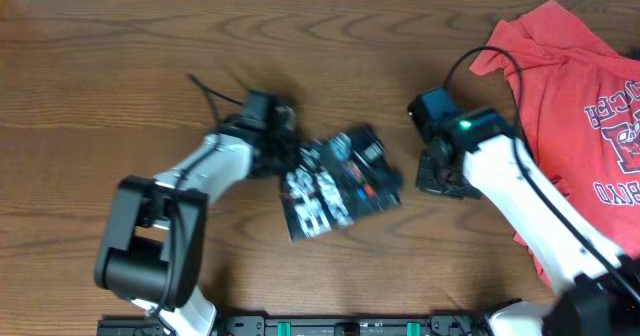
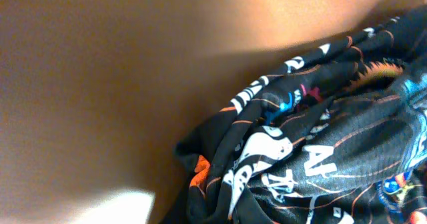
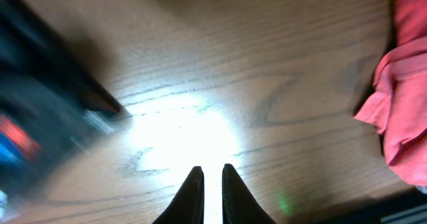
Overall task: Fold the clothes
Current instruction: 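Carry the folded black shirt left with the left gripper and place it, then release the shirt and pull the left gripper back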
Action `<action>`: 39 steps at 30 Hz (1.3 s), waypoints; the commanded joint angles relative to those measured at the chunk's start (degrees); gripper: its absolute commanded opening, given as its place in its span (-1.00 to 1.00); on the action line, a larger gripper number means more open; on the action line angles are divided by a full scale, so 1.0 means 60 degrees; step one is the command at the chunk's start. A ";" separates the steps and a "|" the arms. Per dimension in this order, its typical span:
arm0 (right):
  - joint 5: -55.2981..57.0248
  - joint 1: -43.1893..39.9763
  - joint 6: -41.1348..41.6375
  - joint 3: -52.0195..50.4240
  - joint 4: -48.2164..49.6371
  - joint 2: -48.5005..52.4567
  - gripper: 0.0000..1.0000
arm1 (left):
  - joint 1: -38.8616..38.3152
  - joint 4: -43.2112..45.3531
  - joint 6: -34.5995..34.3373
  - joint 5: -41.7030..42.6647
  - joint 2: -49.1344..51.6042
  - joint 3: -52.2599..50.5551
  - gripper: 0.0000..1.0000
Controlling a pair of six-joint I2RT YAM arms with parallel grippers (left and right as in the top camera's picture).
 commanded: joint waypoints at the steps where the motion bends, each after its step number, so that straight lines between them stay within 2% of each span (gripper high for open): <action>1: 0.0076 -0.0124 -0.0361 -0.0015 -0.0098 -0.0670 -0.77 | 0.1494 0.0229 -0.0058 -0.1421 0.0069 0.0517 -0.88; 8: 0.0073 -0.0124 -0.0477 -0.0015 -0.0368 -0.1166 -0.76 | 0.5268 0.0798 -0.0929 -0.1421 0.0069 0.1206 -0.87; 10: 0.0073 -0.0124 -0.0477 -0.0015 -0.0375 -0.1166 -0.76 | 0.6390 0.0969 -0.1093 -0.1424 0.0073 0.1209 -0.76; 13: 0.0076 -0.0124 -0.0477 -0.0015 -0.0368 -0.1166 -0.74 | 0.7872 0.0951 -0.1497 -0.1424 0.0073 0.1206 -0.74; 18: 0.0084 -0.0127 -0.0477 -0.0015 -0.0342 -0.1166 -0.74 | 0.9468 0.0612 -0.2186 -0.1348 0.0084 0.1140 -0.66; 19: 0.0109 -0.0127 -0.0477 -0.0015 -0.0321 -0.1166 -0.73 | 0.9592 0.0601 -0.2251 -0.1286 0.0084 0.1111 -0.66; 21: 0.0182 -0.0127 -0.0477 -0.0015 -0.0291 -0.1166 -0.72 | 0.9755 0.0605 -0.2280 -0.1209 0.0084 0.1056 -0.40; 23: 0.0182 -0.0127 -0.0481 -0.0015 -0.0317 -0.1166 -0.71 | 0.9766 0.0637 -0.2277 -0.1213 0.0084 0.1056 -0.01; 24: 0.0182 -0.0127 -0.0481 -0.0015 -0.0339 -0.1166 -0.71 | 0.9766 0.0674 -0.2280 -0.1209 0.0084 0.1056 0.68; 25: 0.0186 -0.0127 -0.0492 -0.0015 -0.0361 -0.1166 -0.71 | 0.9766 0.0681 -0.2280 -0.1209 0.0080 0.1056 0.96; 28: 0.0186 -0.0127 -0.0550 -0.0015 -0.0379 -0.1166 -0.72 | 0.9774 0.0590 -0.2280 -0.1202 0.0044 0.1056 0.96; 32: 0.0226 -0.0135 -0.0546 -0.0015 -0.0328 -0.1166 -0.63 | 0.9752 0.0532 -0.2284 -0.0984 -0.0364 0.1067 0.96; 34: 0.0262 -0.0175 -0.0546 -0.0015 -0.0277 -0.1166 -0.42 | 0.9694 0.0528 -0.2277 -0.1137 -0.0820 0.1086 0.96; 39: 0.0255 -0.0321 -0.0543 -0.0015 -0.0229 -0.1166 -0.10 | 0.9118 0.0229 -0.2175 -0.1963 -0.2095 0.1086 0.96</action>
